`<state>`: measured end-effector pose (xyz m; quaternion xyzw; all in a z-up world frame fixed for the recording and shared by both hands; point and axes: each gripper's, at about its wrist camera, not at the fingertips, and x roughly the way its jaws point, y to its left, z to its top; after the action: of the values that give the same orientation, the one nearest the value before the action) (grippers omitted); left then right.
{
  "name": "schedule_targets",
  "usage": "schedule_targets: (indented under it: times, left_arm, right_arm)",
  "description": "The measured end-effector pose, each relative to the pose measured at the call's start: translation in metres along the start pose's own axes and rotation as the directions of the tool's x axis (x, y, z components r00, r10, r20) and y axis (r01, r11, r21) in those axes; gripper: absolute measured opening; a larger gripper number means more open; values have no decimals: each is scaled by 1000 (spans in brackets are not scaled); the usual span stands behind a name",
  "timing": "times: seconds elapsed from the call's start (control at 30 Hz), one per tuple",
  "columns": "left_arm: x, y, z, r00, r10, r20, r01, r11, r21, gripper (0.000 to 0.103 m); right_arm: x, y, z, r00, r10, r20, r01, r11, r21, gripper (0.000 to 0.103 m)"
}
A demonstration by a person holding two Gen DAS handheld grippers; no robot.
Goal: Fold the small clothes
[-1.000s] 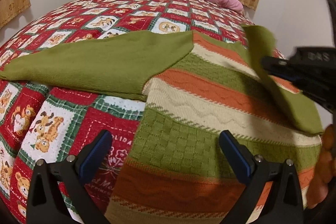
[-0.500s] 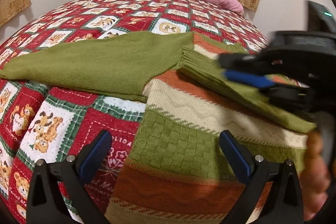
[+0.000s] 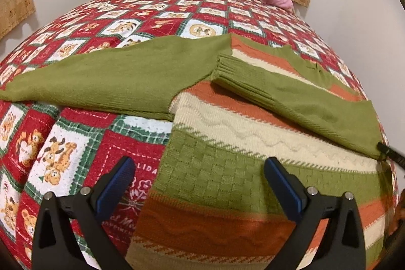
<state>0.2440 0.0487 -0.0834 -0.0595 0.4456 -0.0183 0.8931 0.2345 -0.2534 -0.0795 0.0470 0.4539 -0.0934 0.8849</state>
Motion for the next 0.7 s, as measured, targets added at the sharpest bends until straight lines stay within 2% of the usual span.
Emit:
schedule_targets:
  times: [0.07,0.17,0.27,0.37,0.43,0.47,0.53,0.57,0.6,0.63,0.67,0.7]
  left_arm:
    - [-13,-2,5,999,-13,39,13,1000,13,103]
    - [-38,-15,25,988,-11,157,2,998,56,103]
    - [-43,-41,58,980,0,201,-25,992,123,103]
    - [-14,-62,84,980,86,179,-112,983,144,103]
    - [14,-66,88,986,122,114,-138,980,144,92]
    - [28,-65,87,989,131,69,-140,979,145,83]
    - [51,-63,78,985,173,-4,-171,974,146,79]
    - [64,-56,73,979,204,-17,-199,969,147,83]
    - [63,-52,70,981,193,-2,-191,973,128,93]
    - [62,-44,69,982,186,3,-186,979,86,99]
    - [64,-34,70,983,185,-22,-184,982,40,103]
    - [65,-26,70,987,159,-38,-159,987,1,103]
  right_arm:
    - [-1,-9,-7,999,21,39,-21,1000,11,17]
    - [-3,-9,-8,999,17,49,-17,1000,6,18]
    - [-2,-11,-7,997,36,62,-37,999,13,19]
    - [-3,-14,-9,996,61,70,-64,997,34,19]
    - [-4,-15,-11,994,71,78,-75,996,42,19]
    - [-5,-16,-12,994,73,83,-77,996,43,19]
    - [-5,-15,-13,994,72,88,-76,996,41,19]
    - [-4,-15,-13,994,72,87,-76,996,39,19]
    - [-4,-14,-13,994,71,86,-74,997,37,19]
    - [-4,-13,-13,994,68,87,-71,997,34,19]
    - [-4,-13,-13,994,66,88,-69,997,32,19]
    - [-4,-13,-12,994,66,90,-69,997,32,19]
